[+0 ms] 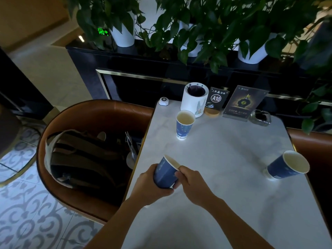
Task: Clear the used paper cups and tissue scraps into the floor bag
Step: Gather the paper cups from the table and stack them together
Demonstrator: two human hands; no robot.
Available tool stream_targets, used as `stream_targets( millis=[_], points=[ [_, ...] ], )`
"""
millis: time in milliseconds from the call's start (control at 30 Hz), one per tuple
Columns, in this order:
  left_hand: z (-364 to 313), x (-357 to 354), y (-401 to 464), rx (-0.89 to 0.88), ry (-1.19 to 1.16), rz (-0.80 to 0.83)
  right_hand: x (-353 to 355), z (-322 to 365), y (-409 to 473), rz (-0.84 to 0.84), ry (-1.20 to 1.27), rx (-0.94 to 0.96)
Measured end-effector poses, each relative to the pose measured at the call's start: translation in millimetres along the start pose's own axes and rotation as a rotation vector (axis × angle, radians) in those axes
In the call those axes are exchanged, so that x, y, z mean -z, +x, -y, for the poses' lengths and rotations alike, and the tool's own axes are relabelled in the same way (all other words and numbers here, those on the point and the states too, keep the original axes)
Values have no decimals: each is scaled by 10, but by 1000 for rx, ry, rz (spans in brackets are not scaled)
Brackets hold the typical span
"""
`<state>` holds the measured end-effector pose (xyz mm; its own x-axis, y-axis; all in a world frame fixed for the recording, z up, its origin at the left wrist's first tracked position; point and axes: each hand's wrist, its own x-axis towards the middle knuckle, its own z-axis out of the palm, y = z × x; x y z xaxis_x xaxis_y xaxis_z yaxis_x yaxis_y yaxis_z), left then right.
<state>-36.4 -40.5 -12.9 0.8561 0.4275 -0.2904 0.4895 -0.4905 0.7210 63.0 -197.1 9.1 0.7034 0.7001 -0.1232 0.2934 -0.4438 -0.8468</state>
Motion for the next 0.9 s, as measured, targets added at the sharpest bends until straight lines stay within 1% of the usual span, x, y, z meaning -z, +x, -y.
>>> stream_targets(
  millis=[100, 300, 433, 567, 667, 767, 833, 900],
  points=[
    [-30, -14, 32, 54, 53, 43, 3, 19, -8, -2, 39, -36],
    [-57, -11, 42, 74, 48, 34, 0, -4, 46, -21, 52, -35],
    [-38, -16, 99, 80, -16, 15, -7, -44, 112, -21, 70, -21],
    [35, 0, 153, 111, -87, -1, 12, -50, 170, 15, 117, -17],
    [103, 28, 171, 112, -99, -25, 125, -119, 272, 10, 165, -54],
    [170, 38, 175, 118, -156, -40, 278, -178, 453, -81, 126, -110],
    [200, 42, 189, 126, -195, -48, 380, -190, 636, -193, 0, -69],
    [203, 60, 206, 131, -201, -58, 482, -157, 859, -255, -128, -2]
  ],
)
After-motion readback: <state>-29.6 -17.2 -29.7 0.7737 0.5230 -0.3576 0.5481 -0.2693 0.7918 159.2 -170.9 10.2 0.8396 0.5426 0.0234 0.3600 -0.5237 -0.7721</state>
